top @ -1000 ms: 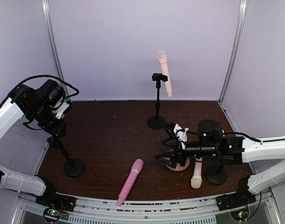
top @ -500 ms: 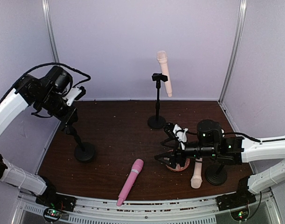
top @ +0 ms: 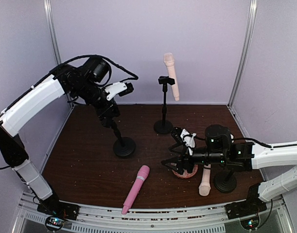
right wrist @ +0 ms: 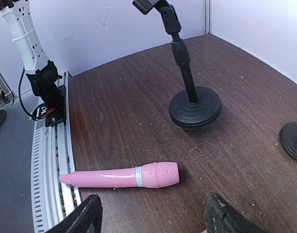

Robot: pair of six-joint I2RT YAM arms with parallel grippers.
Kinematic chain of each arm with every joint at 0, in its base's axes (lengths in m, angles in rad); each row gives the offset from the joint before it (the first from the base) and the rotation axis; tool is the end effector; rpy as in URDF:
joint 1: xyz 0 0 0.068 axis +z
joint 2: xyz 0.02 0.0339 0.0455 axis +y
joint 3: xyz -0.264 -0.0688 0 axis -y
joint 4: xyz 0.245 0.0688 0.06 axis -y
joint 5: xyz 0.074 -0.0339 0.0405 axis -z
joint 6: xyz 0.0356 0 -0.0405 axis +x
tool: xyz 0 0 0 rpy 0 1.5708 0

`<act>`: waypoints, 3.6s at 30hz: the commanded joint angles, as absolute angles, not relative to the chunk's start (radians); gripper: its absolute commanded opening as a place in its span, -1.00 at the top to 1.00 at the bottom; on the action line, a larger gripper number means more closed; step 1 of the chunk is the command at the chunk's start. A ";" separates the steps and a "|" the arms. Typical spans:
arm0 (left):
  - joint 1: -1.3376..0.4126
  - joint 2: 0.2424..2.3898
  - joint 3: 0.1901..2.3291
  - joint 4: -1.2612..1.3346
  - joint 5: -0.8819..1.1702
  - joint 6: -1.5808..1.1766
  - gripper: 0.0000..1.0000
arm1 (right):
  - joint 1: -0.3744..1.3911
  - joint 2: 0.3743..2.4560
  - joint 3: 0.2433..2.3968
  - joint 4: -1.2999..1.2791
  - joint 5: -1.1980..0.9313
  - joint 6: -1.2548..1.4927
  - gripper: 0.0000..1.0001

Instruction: Attach the microphones to the stand

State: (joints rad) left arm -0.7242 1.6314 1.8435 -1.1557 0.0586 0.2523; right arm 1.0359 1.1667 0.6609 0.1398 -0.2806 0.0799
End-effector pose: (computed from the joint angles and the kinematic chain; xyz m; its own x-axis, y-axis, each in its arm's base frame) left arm 0.2437 -0.2183 0.3986 -0.4157 0.7004 -0.5801 0.8168 0.5681 0.1006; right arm 0.1244 0.2293 0.2513 -0.2584 -0.2856 -0.9229 -0.9409 0.2911 0.1733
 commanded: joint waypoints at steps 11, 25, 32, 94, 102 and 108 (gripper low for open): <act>-0.753 1.720 1.894 -0.951 0.015 0.409 0.19 | 1.037 1.168 0.646 0.142 -0.262 0.112 -0.46; -0.822 1.232 1.251 -0.313 -0.145 0.191 -0.11 | 1.037 1.177 0.634 0.155 -0.262 0.128 -0.45; -0.887 1.104 0.756 0.165 -0.112 0.015 -0.06 | 1.037 1.209 0.652 0.163 -0.275 0.143 -0.46; -0.790 1.814 0.584 1.464 0.104 -0.047 1.00 | 1.098 1.141 0.686 0.078 -0.111 0.156 -0.44; -0.811 1.428 0.790 0.735 0.216 -0.188 1.00 | 1.093 1.090 0.990 -0.166 -0.054 0.103 -0.44; -0.813 1.321 1.030 0.160 0.274 -0.196 1.00 | 1.093 1.080 1.102 -0.259 -0.053 0.087 -0.45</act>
